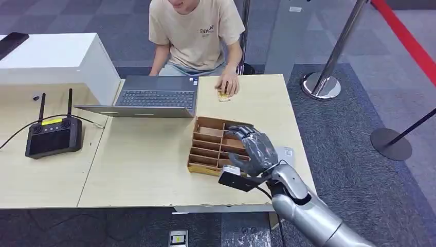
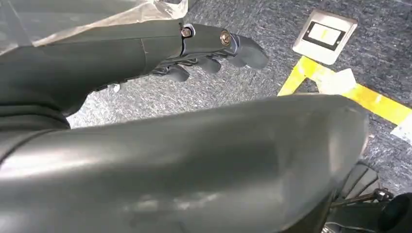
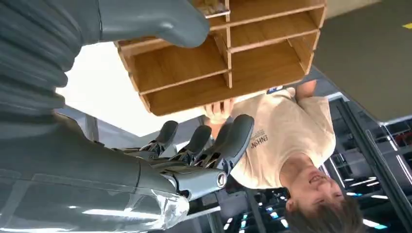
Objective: Pass the card to the sensor for recognition and then transmit it.
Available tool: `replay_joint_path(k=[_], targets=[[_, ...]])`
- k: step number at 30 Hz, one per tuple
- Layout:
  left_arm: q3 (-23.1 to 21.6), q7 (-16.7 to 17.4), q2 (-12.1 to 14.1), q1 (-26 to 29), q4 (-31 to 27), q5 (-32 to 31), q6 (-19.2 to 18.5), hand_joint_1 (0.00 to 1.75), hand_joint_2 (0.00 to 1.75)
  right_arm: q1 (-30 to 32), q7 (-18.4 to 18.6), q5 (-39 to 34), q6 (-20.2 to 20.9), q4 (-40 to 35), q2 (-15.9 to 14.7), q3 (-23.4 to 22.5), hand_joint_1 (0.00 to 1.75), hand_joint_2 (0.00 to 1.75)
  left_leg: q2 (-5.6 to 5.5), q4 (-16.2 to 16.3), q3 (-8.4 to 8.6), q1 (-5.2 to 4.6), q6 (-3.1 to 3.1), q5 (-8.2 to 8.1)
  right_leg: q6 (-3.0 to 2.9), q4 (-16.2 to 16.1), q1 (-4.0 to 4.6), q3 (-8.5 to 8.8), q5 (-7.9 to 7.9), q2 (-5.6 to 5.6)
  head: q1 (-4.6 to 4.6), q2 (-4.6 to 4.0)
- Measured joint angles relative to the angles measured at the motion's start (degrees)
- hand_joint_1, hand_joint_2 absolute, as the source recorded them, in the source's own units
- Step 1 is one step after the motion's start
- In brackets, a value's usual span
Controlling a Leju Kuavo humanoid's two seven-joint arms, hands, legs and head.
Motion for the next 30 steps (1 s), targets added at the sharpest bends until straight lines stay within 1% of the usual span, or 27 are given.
replay_joint_path(k=[2, 4, 6, 8, 9, 11, 13, 17, 21, 27, 30], targets=[[0.04, 0.13, 0.00, 0.03, 0.00, 0.00, 0.00, 0.00, 0.00, 0.22, -0.07, -0.02, -0.02, 0.39, 0.20, -0.02, 0.47, 1.75, 0.00, 0.00, 0.00, 0.00, 0.00, 0.00, 0.00, 0.00, 0.00, 0.00, 0.00, 0.00, 0.00, 0.00], [0.15, 0.17, 0.00, 0.08, 0.00, 0.00, 0.00, 0.00, 0.00, 0.35, -0.15, -0.02, -0.07, 0.79, 0.39, -0.02, 0.66, 1.75, 0.00, 0.00, 0.00, 0.00, 0.00, 0.00, 0.00, 0.00, 0.00, 0.00, 0.00, 0.00, 0.00, 0.00], [0.22, 0.17, 0.00, 0.12, 0.00, -0.02, 0.00, 0.00, 0.00, 0.37, -0.17, -0.02, -0.06, 1.07, 0.50, -0.02, 0.72, 1.75, 0.00, 0.00, 0.00, 0.00, 0.00, 0.00, 0.00, 0.00, 0.00, 0.00, 0.00, 0.00, 0.00, 0.00], [0.26, 0.17, 0.00, 0.24, 0.00, -0.02, 0.06, 0.00, 0.00, 0.66, -0.15, -0.61, -0.07, 1.25, 0.55, -0.09, 0.70, 1.75, 0.00, 0.00, 0.01, 0.00, 0.00, 0.00, 0.00, 0.00, 0.00, 0.00, 0.00, 0.00, 0.00, 0.00], [0.26, 0.13, 0.00, 0.33, 0.00, -0.02, 0.13, 0.00, 0.00, 0.98, -0.11, -0.85, -0.07, 1.22, 0.55, -0.15, 0.61, 1.75, 0.00, 0.00, 0.01, 0.00, 0.00, 0.00, 0.00, 0.00, 0.00, 0.00, 0.00, 0.00, 0.00, 0.00], [0.26, 0.00, 0.00, 0.53, 0.00, -0.02, 0.13, 0.00, 0.00, 1.67, 0.02, -0.90, -0.04, 1.07, 0.55, -0.35, 0.61, 1.75, 0.01, 0.00, 0.00, 0.00, 0.00, 0.00, 0.00, 0.00, 0.00, 0.00, 0.00, 0.00, 0.00, 0.00], [0.26, 0.00, 0.02, 0.56, 0.00, -0.02, 0.11, 0.00, 0.00, 1.95, 0.04, -0.74, 0.00, 1.09, 0.55, -0.46, 0.72, 1.75, 0.00, 0.00, 0.00, 0.00, 0.00, 0.00, 0.00, 0.00, 0.00, -0.01, 0.00, 0.00, 0.00, 0.00], [0.28, -0.18, 0.07, 0.56, 0.00, -0.07, 0.11, 0.00, 0.00, 2.22, 0.06, -0.66, -0.02, 1.09, 0.55, -0.50, 0.75, 1.75, 0.00, 0.00, 0.01, 0.00, 0.00, 0.00, 0.00, 0.00, 0.00, 0.00, 0.00, 0.00, 0.00, 0.00], [0.28, -0.39, 0.17, 0.55, 0.00, -0.11, 0.11, 0.00, 0.00, 2.42, 0.20, -0.66, -0.04, 1.10, 0.52, -0.57, 0.89, 1.75, 0.01, 0.00, 0.02, 0.00, 0.00, 0.00, 0.00, 0.00, 0.00, 0.00, 0.00, 0.00, 0.00, 0.00], [0.28, -0.57, 0.31, 0.54, 0.00, -0.24, 0.02, 0.00, 0.00, 2.42, 0.61, 0.15, -0.04, 1.42, 0.52, -0.96, 0.86, 1.75, 0.01, 0.00, 0.01, 0.00, 0.00, 0.00, 0.00, 0.00, 0.00, 0.00, 0.00, 0.00, 0.00, 0.00], [0.28, -0.72, 0.37, 0.51, 0.00, -0.35, 0.02, 0.00, 0.00, 2.42, 1.05, 0.68, -0.07, 1.71, 0.52, -1.07, 0.87, 1.75, 0.01, 0.00, -0.01, -0.01, 0.00, 0.00, 0.00, 0.00, 0.00, -0.01, 0.00, 0.00, 0.00, 0.00]])
